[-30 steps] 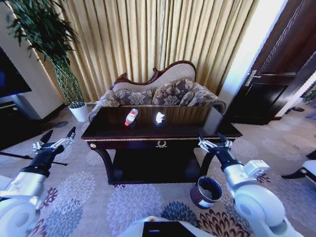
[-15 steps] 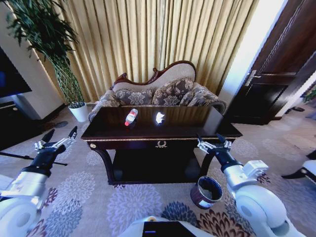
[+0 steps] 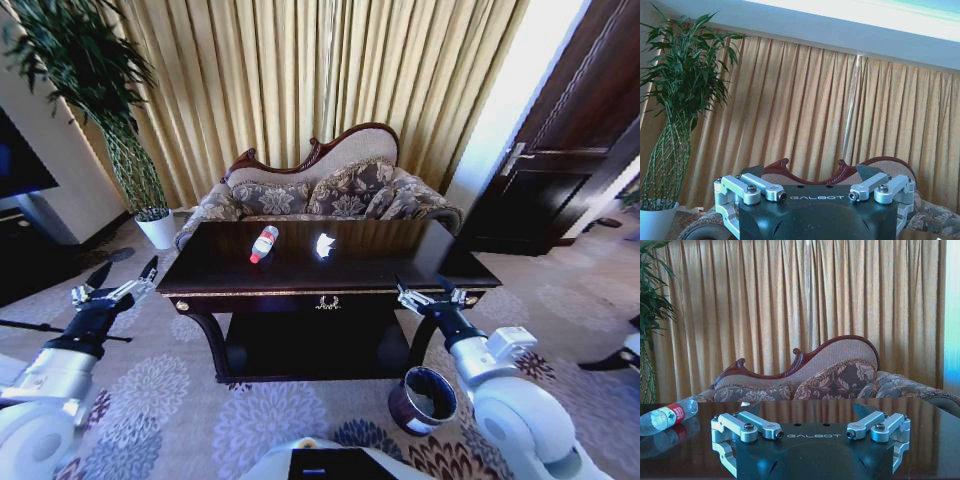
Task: Move to the front of the table and place the trash on the table into the trash bin.
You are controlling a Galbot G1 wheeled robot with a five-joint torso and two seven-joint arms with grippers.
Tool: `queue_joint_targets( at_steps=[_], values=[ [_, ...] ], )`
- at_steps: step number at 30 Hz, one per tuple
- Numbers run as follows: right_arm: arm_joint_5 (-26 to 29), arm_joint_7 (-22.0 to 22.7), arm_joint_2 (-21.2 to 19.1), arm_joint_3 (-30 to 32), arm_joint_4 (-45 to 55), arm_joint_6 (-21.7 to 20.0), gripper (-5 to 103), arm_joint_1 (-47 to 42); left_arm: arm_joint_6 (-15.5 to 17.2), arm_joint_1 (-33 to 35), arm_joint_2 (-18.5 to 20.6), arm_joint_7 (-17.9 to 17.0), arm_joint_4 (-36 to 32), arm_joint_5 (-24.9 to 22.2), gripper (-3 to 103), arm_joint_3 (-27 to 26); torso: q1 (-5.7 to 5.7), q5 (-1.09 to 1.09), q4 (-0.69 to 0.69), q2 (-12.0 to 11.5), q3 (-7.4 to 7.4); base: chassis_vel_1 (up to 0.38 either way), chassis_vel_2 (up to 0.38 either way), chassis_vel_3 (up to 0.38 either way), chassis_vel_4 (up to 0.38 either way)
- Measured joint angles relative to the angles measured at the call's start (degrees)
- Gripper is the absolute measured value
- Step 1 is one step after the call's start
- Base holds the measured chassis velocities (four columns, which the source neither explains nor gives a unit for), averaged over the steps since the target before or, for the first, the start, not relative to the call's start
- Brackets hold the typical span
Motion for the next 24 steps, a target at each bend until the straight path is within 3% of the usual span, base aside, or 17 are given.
queue_joint_targets(
  at_steps=[24],
  values=[
    [1.24,0.03,-1.88,-0.31,-0.1,-1.77,100,-0.27,0.4,0.21,-0.06,-0.24,-0.53,-0.37,100,-0.5,0.0,-0.01,0.0,0.0,0.0,-0.065,0.062,0.066,-0.062]
  ],
)
